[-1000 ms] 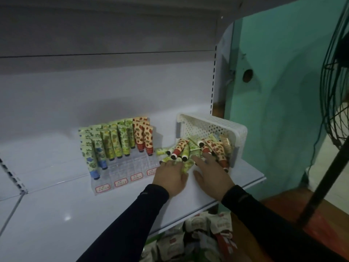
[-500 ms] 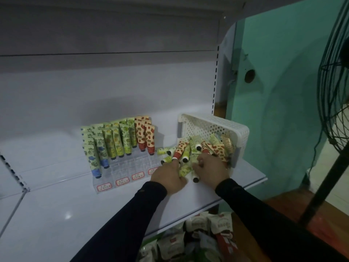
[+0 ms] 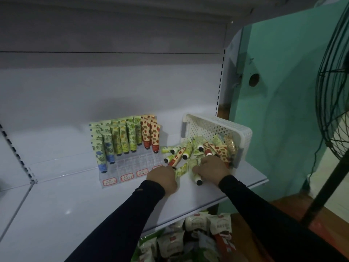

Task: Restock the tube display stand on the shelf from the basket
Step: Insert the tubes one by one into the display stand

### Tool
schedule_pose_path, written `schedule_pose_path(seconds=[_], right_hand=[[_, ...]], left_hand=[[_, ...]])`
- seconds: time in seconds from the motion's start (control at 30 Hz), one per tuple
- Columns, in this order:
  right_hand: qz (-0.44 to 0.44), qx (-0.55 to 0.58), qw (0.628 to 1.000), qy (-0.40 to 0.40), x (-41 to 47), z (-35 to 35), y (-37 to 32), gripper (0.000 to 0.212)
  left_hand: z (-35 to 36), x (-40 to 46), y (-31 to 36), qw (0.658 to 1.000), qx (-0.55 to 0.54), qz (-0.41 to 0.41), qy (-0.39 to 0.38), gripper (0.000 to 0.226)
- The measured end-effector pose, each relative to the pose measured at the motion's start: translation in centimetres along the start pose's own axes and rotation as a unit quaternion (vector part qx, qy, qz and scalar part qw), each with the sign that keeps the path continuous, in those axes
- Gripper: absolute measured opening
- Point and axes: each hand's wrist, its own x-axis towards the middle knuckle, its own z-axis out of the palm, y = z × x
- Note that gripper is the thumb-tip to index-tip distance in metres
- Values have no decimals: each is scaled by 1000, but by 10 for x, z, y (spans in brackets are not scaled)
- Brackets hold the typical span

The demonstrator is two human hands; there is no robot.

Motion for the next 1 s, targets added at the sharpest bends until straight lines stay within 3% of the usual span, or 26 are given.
schedule_pose_path(seconds=[0.07,0.17,0.23,0.3,0.4,0.47,0.57,0.63,0.77,0.87,1.0], right_hand=[[28,151,988,-21,-1,-5,1,19],[84,382,917,-83,-3,-9,-3,7],[84,456,878,-116,-3,-7,-6,11],[84,504,848,-139,-5,-4,-10,11],[85,534,826,-155,-4,4,-15,12],[69,506,845,-161,-3,10,-19,28],[27,445,880,-165,-4,15,-27,51],[-8,416,894,-166,-7,16,-33,54],[-82,359,919,-142,-11,19,-42,27],[-98,372,913,-137,-15,23,-51,10],[-89,387,908,-137,-14,31,-60,9]], left_hand=[[-1,0,-4,999,-33,10,-18,32],[-5,-2,-17,979,-199,12,-42,16],[-11,-9,-22,904,-420,-14,-74,13],[-16,-18,-23,827,-556,-29,-84,8],[-17,-24,-25,785,-615,-30,-67,4],[-16,-27,-27,755,-652,-37,-58,10],[-15,-33,-35,752,-657,-33,-42,7],[-12,-36,-43,748,-663,-25,-29,12],[-7,-41,-60,744,-667,-40,4,29],[-3,-45,-70,749,-660,-60,20,36],[-1,-52,-79,761,-645,-58,30,33]])
